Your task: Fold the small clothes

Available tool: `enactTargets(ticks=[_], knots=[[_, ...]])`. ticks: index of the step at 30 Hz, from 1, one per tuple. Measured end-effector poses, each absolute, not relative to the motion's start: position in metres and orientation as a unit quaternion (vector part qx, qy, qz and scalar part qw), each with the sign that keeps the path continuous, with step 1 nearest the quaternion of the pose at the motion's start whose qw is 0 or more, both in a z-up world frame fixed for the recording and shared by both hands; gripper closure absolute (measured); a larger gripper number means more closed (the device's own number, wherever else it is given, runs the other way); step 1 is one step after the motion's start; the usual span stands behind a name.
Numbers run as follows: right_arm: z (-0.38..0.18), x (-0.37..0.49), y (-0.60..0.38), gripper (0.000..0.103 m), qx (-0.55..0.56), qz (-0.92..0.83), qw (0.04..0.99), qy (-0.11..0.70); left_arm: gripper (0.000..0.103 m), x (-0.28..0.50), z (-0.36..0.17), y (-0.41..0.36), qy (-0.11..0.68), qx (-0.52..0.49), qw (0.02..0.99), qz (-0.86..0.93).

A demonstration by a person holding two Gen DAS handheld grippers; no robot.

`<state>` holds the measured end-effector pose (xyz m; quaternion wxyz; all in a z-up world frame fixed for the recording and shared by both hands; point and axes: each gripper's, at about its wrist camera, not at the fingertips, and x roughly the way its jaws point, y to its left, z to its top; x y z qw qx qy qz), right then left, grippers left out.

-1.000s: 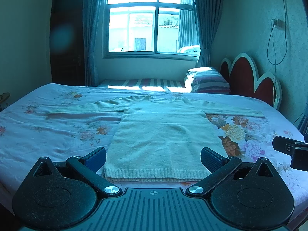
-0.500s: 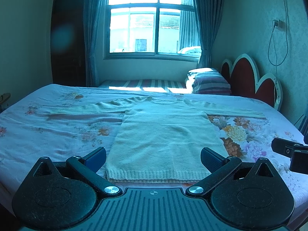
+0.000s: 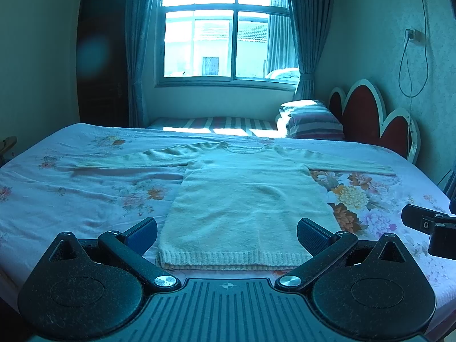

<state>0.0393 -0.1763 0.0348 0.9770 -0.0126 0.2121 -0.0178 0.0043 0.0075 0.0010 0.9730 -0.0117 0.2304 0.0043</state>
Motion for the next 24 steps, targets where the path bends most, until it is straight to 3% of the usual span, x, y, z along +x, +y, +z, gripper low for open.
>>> enactTargets(ticks=[12,17,24], knots=[[0.032,0.041,-0.181,0.000,-0.016,-0.016,0.978,0.209,0.000,0.012,0.001,0.012,0.234,-0.015,0.972,0.012],[0.042,0.065,-0.195,0.000,-0.014,-0.017,0.982,0.185,0.000,0.043,0.012,0.065,0.210,-0.092,0.973,0.030],[0.049,0.124,-0.213,0.000,0.005,-0.036,0.988,0.151,0.000,0.135,-0.015,0.174,0.207,-0.200,0.956,0.056]])
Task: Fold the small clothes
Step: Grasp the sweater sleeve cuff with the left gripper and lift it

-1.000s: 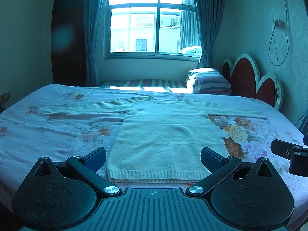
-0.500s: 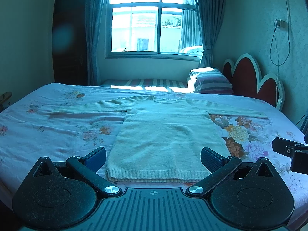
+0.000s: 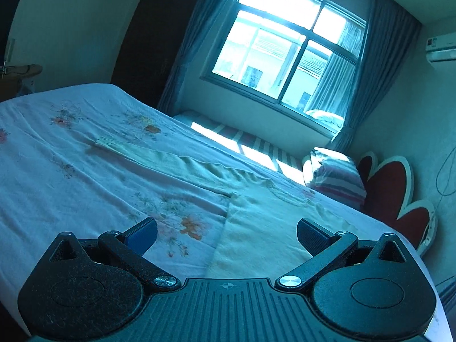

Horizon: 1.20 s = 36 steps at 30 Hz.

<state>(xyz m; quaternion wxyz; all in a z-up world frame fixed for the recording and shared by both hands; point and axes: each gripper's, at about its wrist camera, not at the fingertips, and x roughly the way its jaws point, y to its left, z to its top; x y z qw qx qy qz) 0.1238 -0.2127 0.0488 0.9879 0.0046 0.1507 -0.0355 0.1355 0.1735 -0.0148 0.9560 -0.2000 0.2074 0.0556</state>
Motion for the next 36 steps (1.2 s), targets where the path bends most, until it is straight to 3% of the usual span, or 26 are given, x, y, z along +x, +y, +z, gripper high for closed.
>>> enactTargets(ticks=[7,8,9,10,16,24,26,27,28,32,36], knots=[[0.034,0.214,-0.215,0.000,0.026,-0.077,0.979,0.186,0.002,0.276,-0.066,0.290,0.223,-0.262,0.935,0.084],[0.032,0.227,-0.214,0.000,0.033,-0.077,0.979,0.186,0.011,0.297,-0.076,0.307,0.230,-0.270,0.930,0.093],[0.031,0.238,-0.212,0.000,0.036,-0.083,0.979,0.184,0.039,0.314,-0.085,0.323,0.239,-0.283,0.923,0.101],[0.029,0.249,-0.211,0.000,0.039,-0.091,0.978,0.183,0.048,0.335,-0.099,0.345,0.251,-0.315,0.909,0.108],[0.012,0.306,-0.206,0.000,0.074,-0.140,0.969,0.188,0.048,0.416,-0.160,0.427,0.256,-0.387,0.871,0.160],[-0.002,0.337,-0.218,0.000,0.072,-0.221,0.947,0.221,0.048,0.466,-0.192,0.462,0.232,-0.419,0.863,0.162],[-0.005,0.342,-0.228,0.000,0.082,-0.233,0.943,0.224,0.064,0.478,-0.196,0.464,0.234,-0.405,0.868,0.170],[-0.007,0.344,-0.233,0.000,0.085,-0.238,0.941,0.225,0.095,0.482,-0.198,0.464,0.239,-0.397,0.868,0.179],[-0.010,0.349,-0.241,0.000,0.086,-0.247,0.938,0.228,0.100,0.483,-0.200,0.465,0.242,-0.406,0.862,0.183],[-0.021,0.361,-0.268,0.000,0.093,-0.278,0.926,0.239,0.100,0.484,-0.188,0.456,0.203,-0.399,0.874,0.189],[-0.030,0.367,-0.294,0.000,0.097,-0.286,0.922,0.244,0.100,0.498,-0.137,0.414,0.161,-0.346,0.912,0.150]])
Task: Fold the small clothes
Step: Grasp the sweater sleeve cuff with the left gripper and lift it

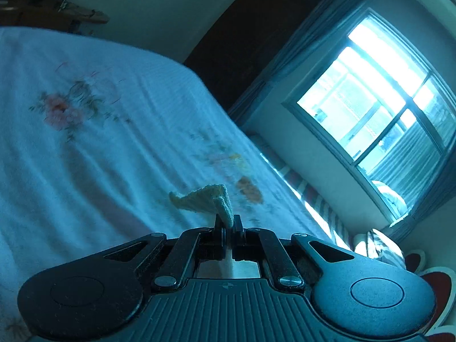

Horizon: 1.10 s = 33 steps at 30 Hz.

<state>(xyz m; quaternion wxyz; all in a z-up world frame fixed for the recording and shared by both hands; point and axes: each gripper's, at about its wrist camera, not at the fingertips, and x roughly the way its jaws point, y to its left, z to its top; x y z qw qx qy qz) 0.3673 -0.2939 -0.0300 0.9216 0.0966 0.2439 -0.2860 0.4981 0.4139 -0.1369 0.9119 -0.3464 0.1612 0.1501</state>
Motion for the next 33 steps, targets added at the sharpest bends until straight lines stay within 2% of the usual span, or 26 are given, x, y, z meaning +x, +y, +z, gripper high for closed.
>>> enactTargets(ticks=[4,7,13,18,23,33], knots=[[-0.044,0.375,-0.324,0.000,0.109,-0.285,0.918,0.251,0.100,0.550,-0.077,0.324,0.150,-0.270,0.948,0.079],[-0.054,0.379,-0.346,0.000,0.127,-0.284,0.915,0.257,0.100,0.592,-0.056,0.234,0.158,-0.230,0.960,0.014],[-0.068,0.370,-0.403,0.000,0.138,-0.293,0.910,0.260,0.100,0.649,-0.064,0.035,0.206,-0.136,0.965,-0.090],[-0.073,0.353,-0.466,0.000,0.167,-0.332,0.893,0.254,0.100,0.663,-0.090,-0.087,0.264,-0.066,0.952,-0.137],[-0.078,0.346,-0.498,0.000,0.169,-0.336,0.890,0.258,0.100,0.645,-0.097,-0.138,0.278,-0.045,0.947,-0.154],[-0.090,0.348,-0.515,0.000,0.171,-0.329,0.889,0.267,0.100,0.627,-0.105,-0.176,0.296,-0.009,0.937,-0.184]])
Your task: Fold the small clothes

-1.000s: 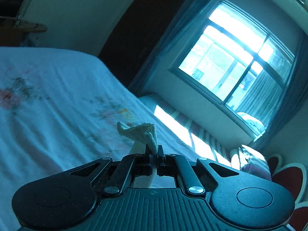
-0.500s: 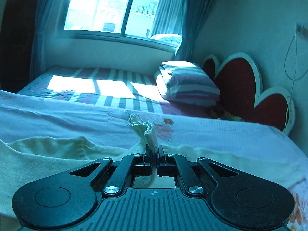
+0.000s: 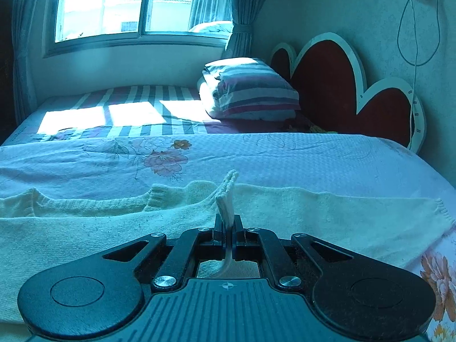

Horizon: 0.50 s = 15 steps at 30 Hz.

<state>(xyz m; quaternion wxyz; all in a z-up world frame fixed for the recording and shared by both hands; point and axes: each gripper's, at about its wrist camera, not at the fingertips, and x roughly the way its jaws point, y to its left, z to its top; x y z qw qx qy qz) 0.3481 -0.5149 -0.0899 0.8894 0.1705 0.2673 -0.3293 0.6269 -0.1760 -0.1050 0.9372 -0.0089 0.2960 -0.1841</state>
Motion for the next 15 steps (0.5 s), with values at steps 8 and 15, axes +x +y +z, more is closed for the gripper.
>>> enactTargets(ticks=[8,15], knots=[[-0.087,0.349,-0.516,0.000,0.171,-0.332,0.888,0.267,0.038,0.616,-0.119,-0.196,0.326,-0.016,0.903,-0.281],[-0.081,0.359,-0.501,0.000,0.169,-0.319,0.894,0.265,0.030,0.553,-0.083,-0.118,0.240,-0.050,0.942,-0.231]])
